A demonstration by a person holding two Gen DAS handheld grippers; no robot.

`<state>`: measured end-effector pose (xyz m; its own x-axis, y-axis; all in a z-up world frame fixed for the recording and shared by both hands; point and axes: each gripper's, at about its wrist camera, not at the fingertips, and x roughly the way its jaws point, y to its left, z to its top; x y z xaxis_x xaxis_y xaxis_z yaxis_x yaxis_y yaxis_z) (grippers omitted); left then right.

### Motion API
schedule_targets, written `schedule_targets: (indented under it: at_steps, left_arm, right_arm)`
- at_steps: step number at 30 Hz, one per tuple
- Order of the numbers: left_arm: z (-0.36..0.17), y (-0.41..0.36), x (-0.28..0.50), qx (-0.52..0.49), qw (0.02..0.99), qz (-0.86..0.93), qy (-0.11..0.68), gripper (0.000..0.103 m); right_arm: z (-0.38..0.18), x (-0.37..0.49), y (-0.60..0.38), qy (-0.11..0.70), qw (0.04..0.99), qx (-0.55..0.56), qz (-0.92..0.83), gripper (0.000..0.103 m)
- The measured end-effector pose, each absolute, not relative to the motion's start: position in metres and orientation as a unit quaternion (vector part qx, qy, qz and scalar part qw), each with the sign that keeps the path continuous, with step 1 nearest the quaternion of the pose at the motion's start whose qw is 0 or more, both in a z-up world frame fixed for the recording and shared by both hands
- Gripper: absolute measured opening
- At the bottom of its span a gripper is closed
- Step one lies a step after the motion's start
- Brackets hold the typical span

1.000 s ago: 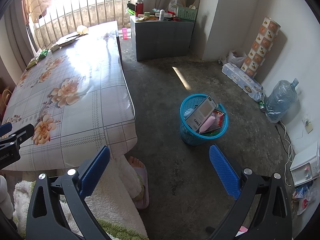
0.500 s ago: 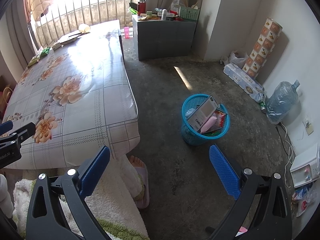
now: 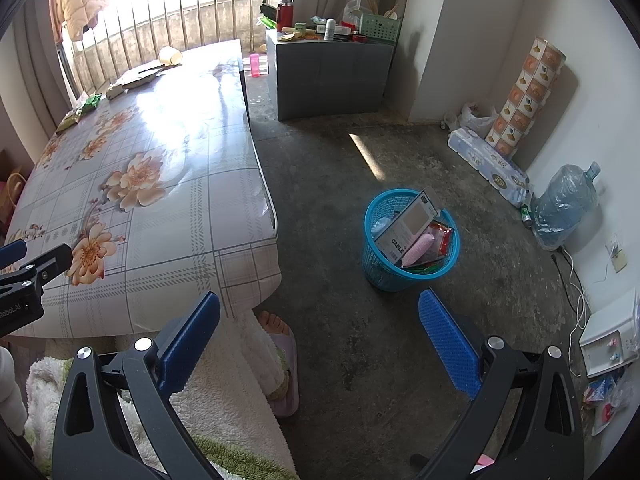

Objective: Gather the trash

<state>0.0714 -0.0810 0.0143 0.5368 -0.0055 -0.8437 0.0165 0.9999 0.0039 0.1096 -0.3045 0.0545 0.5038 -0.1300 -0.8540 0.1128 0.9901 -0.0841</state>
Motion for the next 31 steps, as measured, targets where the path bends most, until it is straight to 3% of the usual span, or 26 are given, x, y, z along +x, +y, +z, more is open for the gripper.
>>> schedule_targets:
  at_steps: [31]
  left_arm:
    - [0.0122, -0.0849, 0.0690, 0.009, 0.879, -0.008, 0.477, 0.095]
  right_arm:
    - [0.0556, 0.1112, -0.3070, 0.493, 0.867, -0.008, -0.068, 0.097]
